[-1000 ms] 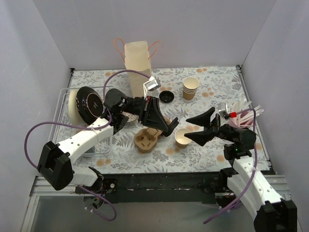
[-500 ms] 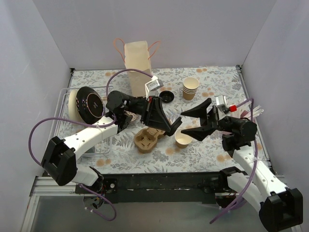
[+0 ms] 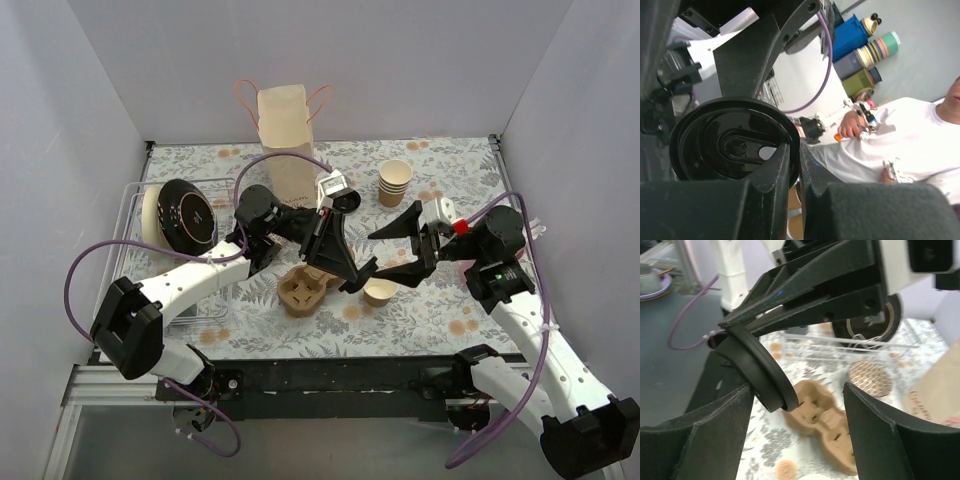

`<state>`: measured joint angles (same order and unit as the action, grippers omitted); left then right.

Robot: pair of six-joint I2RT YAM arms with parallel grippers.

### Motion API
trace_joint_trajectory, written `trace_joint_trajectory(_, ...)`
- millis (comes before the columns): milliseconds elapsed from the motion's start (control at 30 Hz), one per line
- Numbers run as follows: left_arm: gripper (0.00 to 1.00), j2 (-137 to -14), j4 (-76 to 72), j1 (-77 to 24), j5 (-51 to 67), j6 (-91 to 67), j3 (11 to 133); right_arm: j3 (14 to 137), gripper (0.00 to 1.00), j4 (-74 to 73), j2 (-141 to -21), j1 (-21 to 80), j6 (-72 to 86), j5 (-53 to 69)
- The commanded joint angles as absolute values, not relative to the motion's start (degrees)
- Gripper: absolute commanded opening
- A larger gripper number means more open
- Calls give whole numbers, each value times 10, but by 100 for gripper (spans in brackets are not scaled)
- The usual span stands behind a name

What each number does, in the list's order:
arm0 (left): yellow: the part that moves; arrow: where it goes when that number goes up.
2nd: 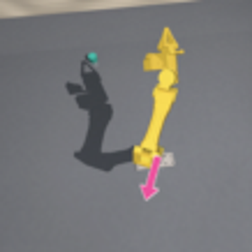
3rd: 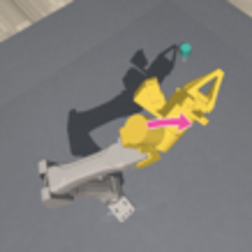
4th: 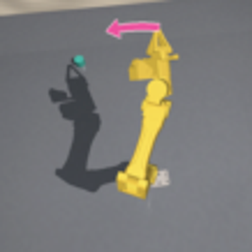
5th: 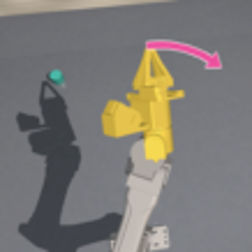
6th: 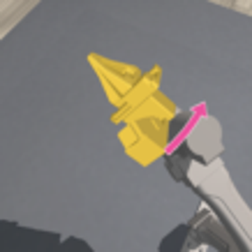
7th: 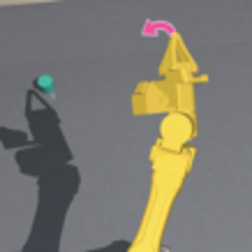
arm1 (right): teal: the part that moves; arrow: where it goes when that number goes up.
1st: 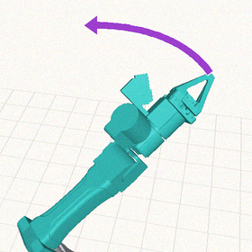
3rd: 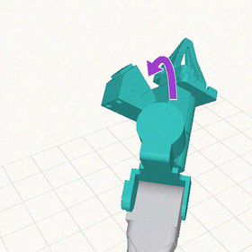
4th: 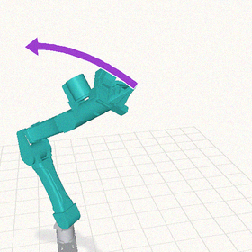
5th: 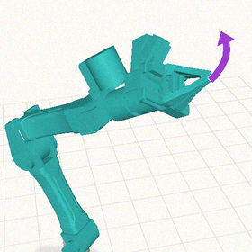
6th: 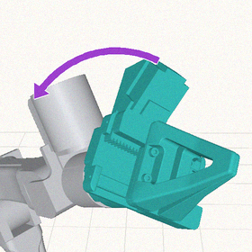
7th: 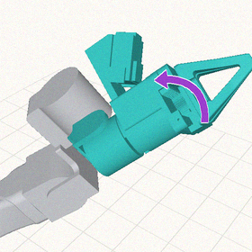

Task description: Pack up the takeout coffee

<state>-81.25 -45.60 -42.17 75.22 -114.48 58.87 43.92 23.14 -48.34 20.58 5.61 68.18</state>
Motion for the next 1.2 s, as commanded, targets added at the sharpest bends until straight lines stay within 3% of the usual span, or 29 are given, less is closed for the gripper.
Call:
trace_joint_trajectory(0,0,-823,-425,-443,779,-1288,608,472,78,130,-488,224,-25,733)
trace_joint_trajectory(233,0,-824,-381,-446,787,-1266,613,468,73,85,-482,243,-60,747)
trace_joint_trajectory(467,1,-843,-374,-446,792,-1259,627,464,50,99,-504,261,-5,749)
trace_joint_trajectory(667,25,-860,-254,-436,769,-1155,665,439,37,164,-507,262,121,756)
trace_joint_trajectory(733,44,-861,-214,-425,735,-1111,678,425,35,165,-502,262,140,747)
trace_joint_trajectory(767,48,-865,-196,-408,721,-1095,694,421,34,165,-496,262,161,742)
trace_joint_trajectory(1000,64,-900,16,-348,494,-852,837,424,27,92,-501,262,283,659)
trace_joint_trajectory(1167,63,-938,148,-346,348,-738,901,440,25,19,-488,255,310,595)
